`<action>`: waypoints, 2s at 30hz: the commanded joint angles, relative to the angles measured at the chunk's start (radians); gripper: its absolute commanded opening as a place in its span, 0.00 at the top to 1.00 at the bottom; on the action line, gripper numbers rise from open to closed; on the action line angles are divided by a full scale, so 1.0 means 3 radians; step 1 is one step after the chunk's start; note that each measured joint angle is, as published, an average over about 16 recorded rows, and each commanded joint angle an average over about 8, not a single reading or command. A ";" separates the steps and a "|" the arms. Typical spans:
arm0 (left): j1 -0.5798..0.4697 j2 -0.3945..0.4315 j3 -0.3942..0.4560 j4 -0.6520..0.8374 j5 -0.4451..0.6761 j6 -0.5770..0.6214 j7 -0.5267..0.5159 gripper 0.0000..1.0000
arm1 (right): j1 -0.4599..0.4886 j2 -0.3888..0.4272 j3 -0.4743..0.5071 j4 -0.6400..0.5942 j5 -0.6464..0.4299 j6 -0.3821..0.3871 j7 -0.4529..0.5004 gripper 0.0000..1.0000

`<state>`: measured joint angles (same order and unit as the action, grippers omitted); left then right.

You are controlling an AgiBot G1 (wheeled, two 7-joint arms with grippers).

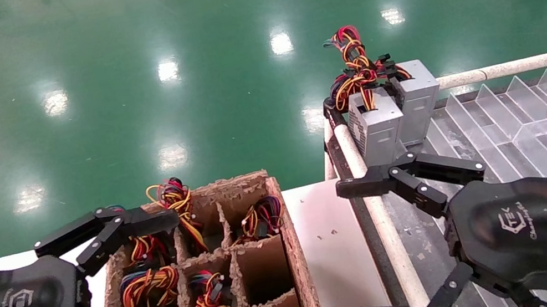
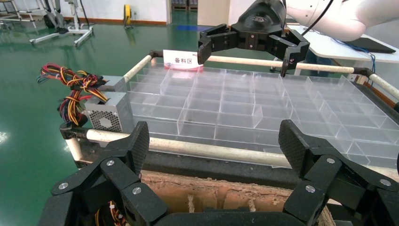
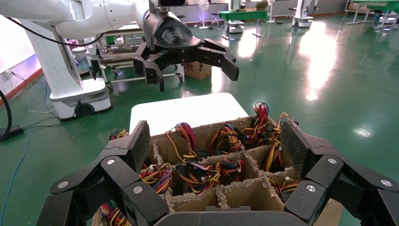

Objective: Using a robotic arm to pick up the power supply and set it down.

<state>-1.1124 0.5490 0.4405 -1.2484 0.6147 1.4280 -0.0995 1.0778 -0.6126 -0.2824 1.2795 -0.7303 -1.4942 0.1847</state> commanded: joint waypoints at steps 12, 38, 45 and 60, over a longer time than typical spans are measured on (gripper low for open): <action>0.0000 0.0000 0.0000 0.0000 0.0000 0.0000 0.0000 1.00 | -0.0002 0.0002 0.0002 0.0000 -0.0002 0.0002 0.0000 0.00; 0.0000 0.0000 0.0000 0.0000 0.0000 0.0000 0.0000 1.00 | 0.0737 -0.0913 -0.0524 -0.1659 -0.0975 0.0008 -0.0602 0.36; 0.0000 0.0000 0.0000 0.0000 0.0000 0.0000 0.0000 1.00 | 0.1136 -0.1366 -0.0725 -0.2368 -0.1265 0.0073 -0.0653 1.00; 0.0000 0.0000 0.0000 0.0000 0.0000 0.0000 0.0000 1.00 | 0.1477 -0.1776 -0.0958 -0.3074 -0.1602 0.0101 -0.0828 1.00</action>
<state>-1.1125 0.5490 0.4406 -1.2484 0.6147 1.4281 -0.0994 1.5216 -1.1433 -0.5695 0.3686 -1.2099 -1.4676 -0.0624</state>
